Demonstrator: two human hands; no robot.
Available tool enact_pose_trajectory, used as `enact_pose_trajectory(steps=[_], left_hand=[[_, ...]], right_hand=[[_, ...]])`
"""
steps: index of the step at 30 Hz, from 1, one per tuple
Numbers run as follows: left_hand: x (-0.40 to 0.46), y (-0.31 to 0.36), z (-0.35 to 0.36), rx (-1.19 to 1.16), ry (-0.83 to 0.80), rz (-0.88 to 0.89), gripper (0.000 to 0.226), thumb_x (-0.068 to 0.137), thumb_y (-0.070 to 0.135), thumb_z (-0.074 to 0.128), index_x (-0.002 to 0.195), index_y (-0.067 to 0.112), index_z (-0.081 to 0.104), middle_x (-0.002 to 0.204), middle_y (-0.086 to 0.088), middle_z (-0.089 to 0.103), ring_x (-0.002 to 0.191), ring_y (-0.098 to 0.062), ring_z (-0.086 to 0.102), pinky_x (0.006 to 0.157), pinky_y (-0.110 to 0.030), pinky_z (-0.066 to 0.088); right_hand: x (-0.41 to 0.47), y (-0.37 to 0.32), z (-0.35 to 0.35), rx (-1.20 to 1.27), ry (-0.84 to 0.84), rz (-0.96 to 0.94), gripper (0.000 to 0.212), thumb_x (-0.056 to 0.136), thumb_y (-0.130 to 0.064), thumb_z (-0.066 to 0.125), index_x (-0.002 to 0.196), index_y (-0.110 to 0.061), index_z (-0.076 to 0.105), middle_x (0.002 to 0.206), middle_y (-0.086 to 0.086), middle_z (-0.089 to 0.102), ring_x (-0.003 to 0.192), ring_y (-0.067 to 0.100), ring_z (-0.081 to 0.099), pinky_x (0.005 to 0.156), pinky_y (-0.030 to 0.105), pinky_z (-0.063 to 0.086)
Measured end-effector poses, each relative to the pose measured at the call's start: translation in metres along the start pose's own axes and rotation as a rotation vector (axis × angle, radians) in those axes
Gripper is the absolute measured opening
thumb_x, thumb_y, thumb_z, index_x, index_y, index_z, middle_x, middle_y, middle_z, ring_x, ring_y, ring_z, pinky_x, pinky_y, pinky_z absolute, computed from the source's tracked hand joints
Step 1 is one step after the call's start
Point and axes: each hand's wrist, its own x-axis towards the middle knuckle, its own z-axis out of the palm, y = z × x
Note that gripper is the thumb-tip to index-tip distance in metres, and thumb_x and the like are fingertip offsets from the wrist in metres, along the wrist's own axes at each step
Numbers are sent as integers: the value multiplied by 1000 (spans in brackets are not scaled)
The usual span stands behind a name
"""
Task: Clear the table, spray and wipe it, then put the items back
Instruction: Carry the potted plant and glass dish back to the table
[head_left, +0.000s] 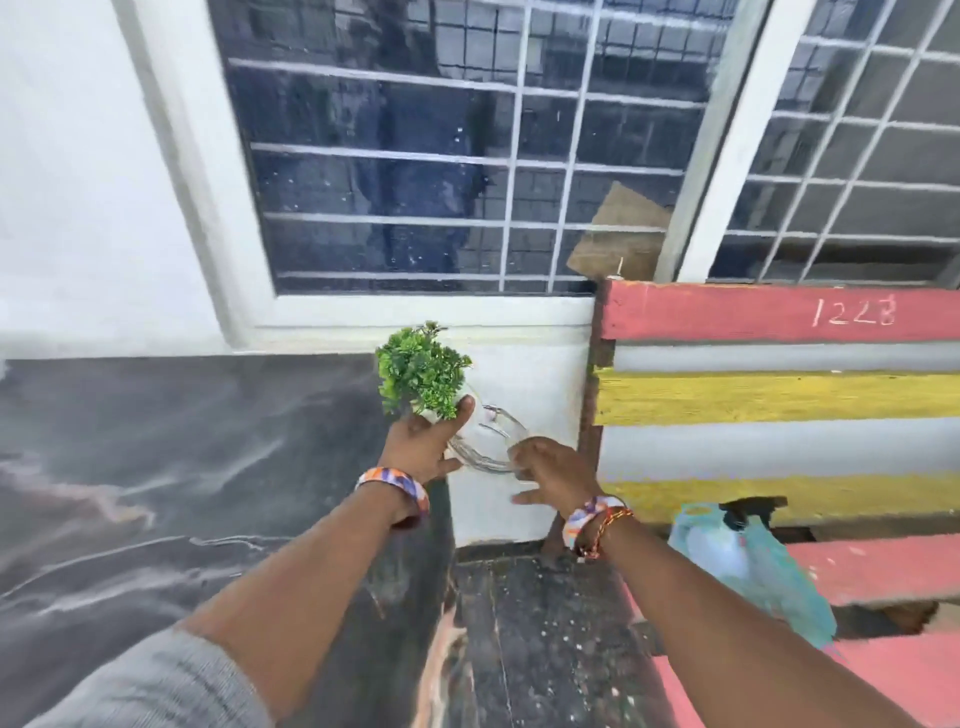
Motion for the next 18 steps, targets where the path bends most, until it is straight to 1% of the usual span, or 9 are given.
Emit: enact_pose_trajectory(steps=[3, 5, 8, 10, 12, 13, 15, 16, 18], left_hand=[[0, 15, -54, -80, 5, 13, 34, 80, 21, 69, 107, 7, 56, 104, -12, 64, 90, -25, 64, 48, -27, 58], [2, 24, -80, -77, 17, 17, 29, 80, 20, 69, 104, 9, 56, 103, -11, 65, 82, -20, 65, 48, -25, 58], [8, 35, -110, -54, 39, 32, 24, 79, 20, 70, 97, 11, 57, 112, -11, 63, 82, -18, 64, 58, -33, 60], [12, 37, -124, -15, 65, 43, 22, 79, 21, 71, 93, 14, 55, 110, -7, 61, 93, -23, 61, 74, -41, 57], [19, 37, -133, 94, 100, 78, 32, 77, 25, 73, 102, 15, 56, 103, -2, 60, 95, -22, 59, 83, -42, 53], [25, 38, -140, 170, 131, 114, 39, 75, 29, 74, 107, 15, 56, 98, -2, 62, 89, -20, 59, 81, -39, 53], [41, 44, -154, 336, 211, 183, 56, 70, 36, 77, 117, 13, 57, 94, -4, 67, 82, -25, 64, 78, -37, 54], [50, 48, -162, 428, 249, 208, 63, 69, 37, 78, 123, 13, 54, 100, -8, 68, 90, -31, 66, 81, -37, 53], [67, 59, -180, 602, 330, 237, 69, 71, 34, 76, 130, 11, 49, 109, -14, 66, 101, -32, 63, 84, -34, 50]], right_hand=[[12, -13, 58, 94, -5, 58, 21, 90, -7, 55, 70, -14, 58, 76, 8, 53, 62, 15, 53, 50, 29, 57], [22, -18, 84, 99, 22, 73, 25, 86, 2, 57, 68, -16, 57, 81, 11, 58, 54, 16, 60, 55, 36, 59], [39, -28, 116, 168, 123, 118, 26, 74, 4, 63, 72, -18, 51, 100, 23, 61, 69, 34, 66, 68, 53, 58], [53, -34, 132, 168, 159, 160, 24, 68, 3, 66, 76, -14, 51, 108, 26, 59, 81, 40, 64, 69, 54, 57], [61, -44, 141, 172, 140, 217, 22, 74, 9, 62, 93, 1, 56, 116, 28, 58, 78, 42, 63, 55, 47, 58], [66, -49, 146, 156, 124, 245, 30, 77, 12, 60, 106, 6, 55, 121, 29, 56, 81, 44, 64, 50, 44, 57], [80, -59, 153, 28, 69, 239, 41, 85, 12, 54, 125, 11, 46, 131, 31, 49, 105, 46, 58, 42, 31, 55], [91, -61, 157, -70, 17, 221, 44, 89, 10, 50, 132, 12, 39, 138, 30, 43, 119, 43, 51, 42, 18, 51], [108, -67, 167, -159, -94, 198, 48, 94, 7, 43, 139, 14, 27, 145, 29, 33, 132, 37, 38, 54, -2, 43]])
